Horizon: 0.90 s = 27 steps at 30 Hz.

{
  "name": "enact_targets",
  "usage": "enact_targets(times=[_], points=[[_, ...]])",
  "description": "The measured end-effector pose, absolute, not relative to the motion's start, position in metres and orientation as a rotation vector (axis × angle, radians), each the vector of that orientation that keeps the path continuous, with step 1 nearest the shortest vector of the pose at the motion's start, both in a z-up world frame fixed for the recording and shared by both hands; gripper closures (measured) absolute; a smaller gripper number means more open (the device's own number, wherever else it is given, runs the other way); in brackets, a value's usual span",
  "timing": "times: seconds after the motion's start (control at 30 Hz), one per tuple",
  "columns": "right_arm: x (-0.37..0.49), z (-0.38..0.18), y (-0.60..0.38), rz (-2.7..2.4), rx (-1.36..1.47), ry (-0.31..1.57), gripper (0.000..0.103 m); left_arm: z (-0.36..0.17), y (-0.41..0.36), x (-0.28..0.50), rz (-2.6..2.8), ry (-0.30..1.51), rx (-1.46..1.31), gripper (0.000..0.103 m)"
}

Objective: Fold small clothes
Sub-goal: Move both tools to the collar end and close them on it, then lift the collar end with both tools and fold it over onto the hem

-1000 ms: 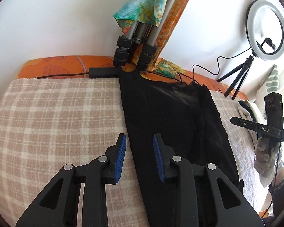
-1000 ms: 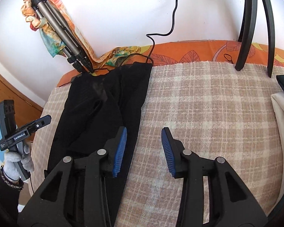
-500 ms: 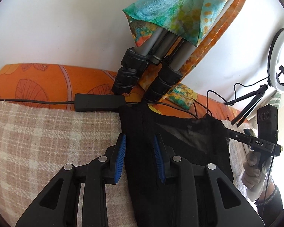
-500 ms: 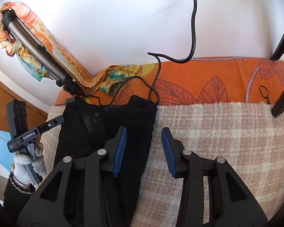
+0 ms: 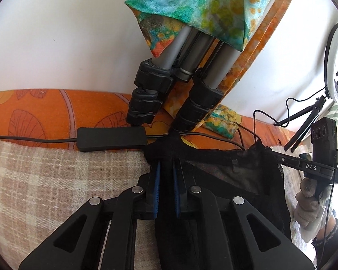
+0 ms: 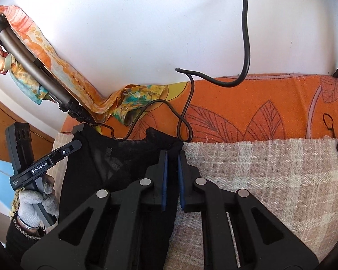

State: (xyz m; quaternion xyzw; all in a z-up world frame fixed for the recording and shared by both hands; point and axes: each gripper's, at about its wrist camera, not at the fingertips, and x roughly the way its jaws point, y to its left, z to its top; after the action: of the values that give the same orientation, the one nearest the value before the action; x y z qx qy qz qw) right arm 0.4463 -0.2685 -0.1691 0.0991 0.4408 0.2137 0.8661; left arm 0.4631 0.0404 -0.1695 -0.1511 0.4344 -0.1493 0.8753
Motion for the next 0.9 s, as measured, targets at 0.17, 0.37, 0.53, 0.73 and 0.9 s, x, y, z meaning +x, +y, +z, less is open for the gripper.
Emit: enact_targets(times=[0.17,0.37,0.53,0.73,0.9], points=[[0.437,-0.158,-0.27,0.456,0.186,0.893,0.097,-0.163,0.041,0.456,-0.327,0.869,-0.304,0.101],[0.423,-0.138,-0.269,0.468,0.169,0.847,0.097,-0.148,0.043,0.443,-0.347,0.829,-0.302,0.101],[0.413,-0.127,-0.264,0.473,0.144,0.833,0.097,-0.134,0.043,0.439,-0.355,0.811,-0.3,0.101],[0.39,-0.105,-0.265,0.5,0.149,0.796,0.097,-0.114,0.041,0.419,-0.368,0.771,-0.277,0.101],[0.351,-0.083,-0.267,0.511,0.137,0.765,0.097,-0.093,0.039,0.389,-0.377,0.749,-0.279,0.101]])
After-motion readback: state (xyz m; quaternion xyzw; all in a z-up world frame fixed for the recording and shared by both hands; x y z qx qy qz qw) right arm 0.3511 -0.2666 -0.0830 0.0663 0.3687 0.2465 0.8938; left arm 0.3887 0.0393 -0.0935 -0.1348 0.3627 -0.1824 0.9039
